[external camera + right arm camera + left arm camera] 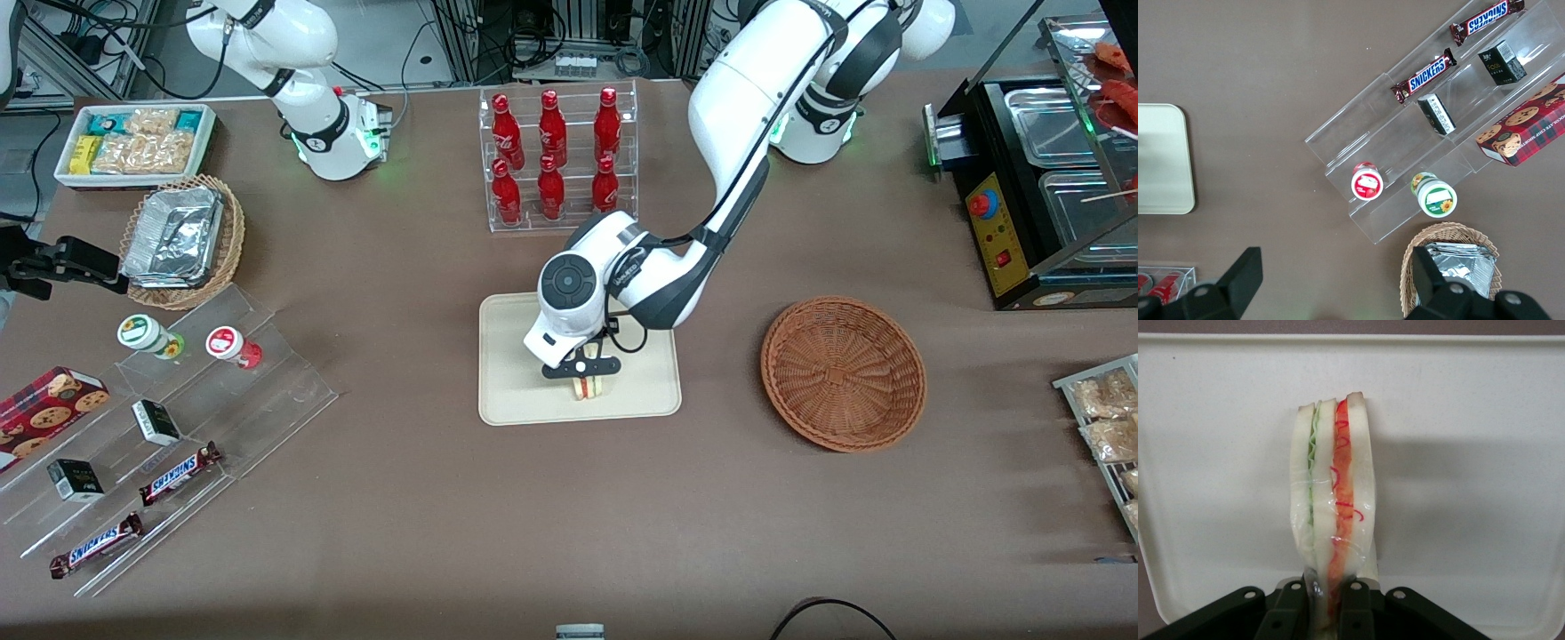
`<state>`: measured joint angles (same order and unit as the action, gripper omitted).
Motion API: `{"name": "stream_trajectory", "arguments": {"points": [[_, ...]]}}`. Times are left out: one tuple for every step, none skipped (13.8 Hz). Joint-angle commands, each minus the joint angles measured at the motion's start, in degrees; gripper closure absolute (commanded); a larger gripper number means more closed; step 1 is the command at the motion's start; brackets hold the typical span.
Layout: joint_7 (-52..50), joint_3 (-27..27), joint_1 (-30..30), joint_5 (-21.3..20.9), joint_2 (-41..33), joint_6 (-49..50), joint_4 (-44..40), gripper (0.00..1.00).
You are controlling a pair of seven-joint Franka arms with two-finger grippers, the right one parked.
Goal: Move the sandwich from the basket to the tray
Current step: 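Lower the sandwich onto the beige tray and open the left gripper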
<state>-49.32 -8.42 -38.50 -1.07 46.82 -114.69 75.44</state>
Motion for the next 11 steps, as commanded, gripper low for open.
{"name": "stream_trajectory", "arguments": {"points": [[-2.6, 0.4, -0.8, -0.7, 1.7, 0.4, -2.1, 1.0], [-2.7, 0.4, -0.8, -0.7, 1.8, 0.4, -2.1, 1.0], [-2.7, 0.4, -0.8, -0.7, 1.8, 0.3, -2.2, 0.71], [-2.6, 0.4, -0.8, -0.7, 1.9, 0.1, -2.1, 0.05], [-2.7, 0.4, -0.8, -0.7, 1.9, -0.4, -2.1, 0.0], [-2.6, 0.4, -0.9, -0.8, 1.9, -0.4, -2.1, 0.0], [-2.5, 0.4, -0.8, -0.8, 1.8, -0.4, -2.1, 0.0], [-2.6, 0.3, -0.8, -0.8, 1.3, 0.2, -2.1, 0.0], [-2.7, 0.3, -0.8, -0.8, 0.8, 0.6, -2.2, 0.0], [-2.6, 0.3, -0.8, -0.7, -0.1, 1.9, -2.2, 0.0], [-2.6, 0.3, -0.7, -0.6, -0.9, 3.0, -2.2, 0.0]]}}
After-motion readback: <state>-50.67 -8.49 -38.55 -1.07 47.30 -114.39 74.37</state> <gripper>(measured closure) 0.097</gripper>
